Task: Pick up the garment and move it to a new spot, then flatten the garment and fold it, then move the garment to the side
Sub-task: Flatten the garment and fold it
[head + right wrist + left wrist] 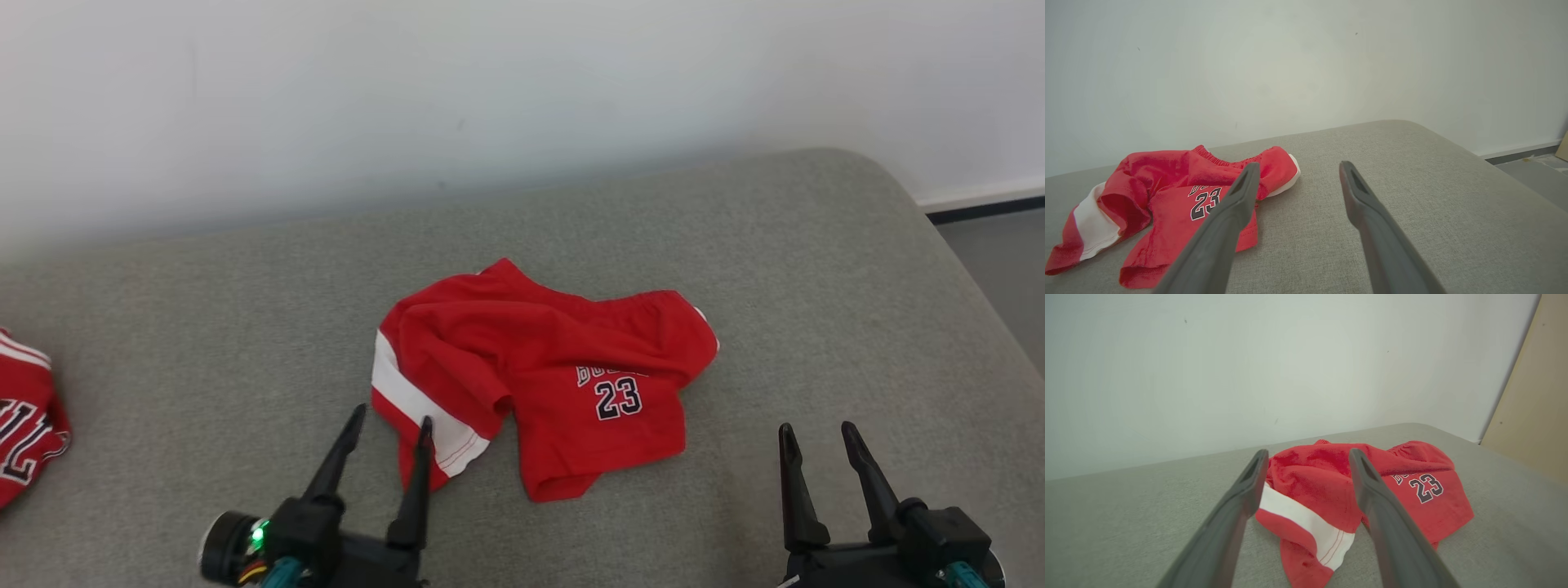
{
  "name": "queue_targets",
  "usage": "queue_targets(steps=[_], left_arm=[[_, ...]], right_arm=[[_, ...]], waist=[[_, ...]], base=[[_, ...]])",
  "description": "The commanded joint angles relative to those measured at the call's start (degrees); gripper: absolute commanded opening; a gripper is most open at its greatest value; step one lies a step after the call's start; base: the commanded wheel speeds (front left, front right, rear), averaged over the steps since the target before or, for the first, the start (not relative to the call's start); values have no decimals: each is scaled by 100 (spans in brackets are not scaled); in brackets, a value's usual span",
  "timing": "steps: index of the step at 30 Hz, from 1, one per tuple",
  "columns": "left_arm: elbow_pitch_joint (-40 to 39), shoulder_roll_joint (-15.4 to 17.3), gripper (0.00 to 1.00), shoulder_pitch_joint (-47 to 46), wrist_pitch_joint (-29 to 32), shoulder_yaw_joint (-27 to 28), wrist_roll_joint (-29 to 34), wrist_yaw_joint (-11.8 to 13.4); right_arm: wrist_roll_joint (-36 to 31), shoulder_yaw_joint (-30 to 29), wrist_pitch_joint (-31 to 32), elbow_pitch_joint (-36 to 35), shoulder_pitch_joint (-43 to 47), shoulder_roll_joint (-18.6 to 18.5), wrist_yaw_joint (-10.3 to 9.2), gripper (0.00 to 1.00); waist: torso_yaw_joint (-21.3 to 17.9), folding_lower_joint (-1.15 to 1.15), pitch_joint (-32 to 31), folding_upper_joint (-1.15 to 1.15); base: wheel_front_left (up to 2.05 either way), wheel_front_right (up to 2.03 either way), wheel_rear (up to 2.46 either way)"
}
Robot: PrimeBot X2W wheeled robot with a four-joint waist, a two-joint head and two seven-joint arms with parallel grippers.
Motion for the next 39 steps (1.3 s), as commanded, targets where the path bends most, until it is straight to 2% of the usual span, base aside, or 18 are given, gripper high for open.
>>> queue_targets(steps=[1,9,15,23,27,28,30,39], left_arm=[[96,7,100,-185,-16,-145,-33,-34],[940,114,100,-939,-16,-1313,-119,-35],[1763,233,100,-1352,-16,-1833,-161,-36],[3096,273,100,-1869,-15,-2018,3,40],[3440,214,100,-2030,-15,-2017,9,99],[3539,205,94,-2066,-16,-2032,44,137],[3641,167,0,-2107,-16,-2013,-13,148],[3096,67,0,-2026,-16,-1834,-251,168]], right_arm=[[88,16,-6,9,-79,-12,-10,100],[226,5,-6,46,-234,-9,-10,100],[301,18,-6,73,-351,-10,-10,100],[342,46,-5,102,-412,-9,-10,100],[328,40,-5,116,-394,-8,-10,100],[319,32,-5,118,-386,-9,-10,100],[306,9,-5,121,-377,-8,-10,100],[272,-8,-5,120,-178,-8,-10,100]], waist=[[-194,0,159,0],[-615,0,514,0],[-889,0,667,0],[-1075,0,727,0],[-1081,0,711,0],[-1076,0,703,0],[-1054,0,675,0],[-741,0,411,0]], base=[[0,0,0],[0,0,0],[0,0,0],[0,0,0],[0,0,0],[0,0,0],[0,0,0],[0,0,0]])
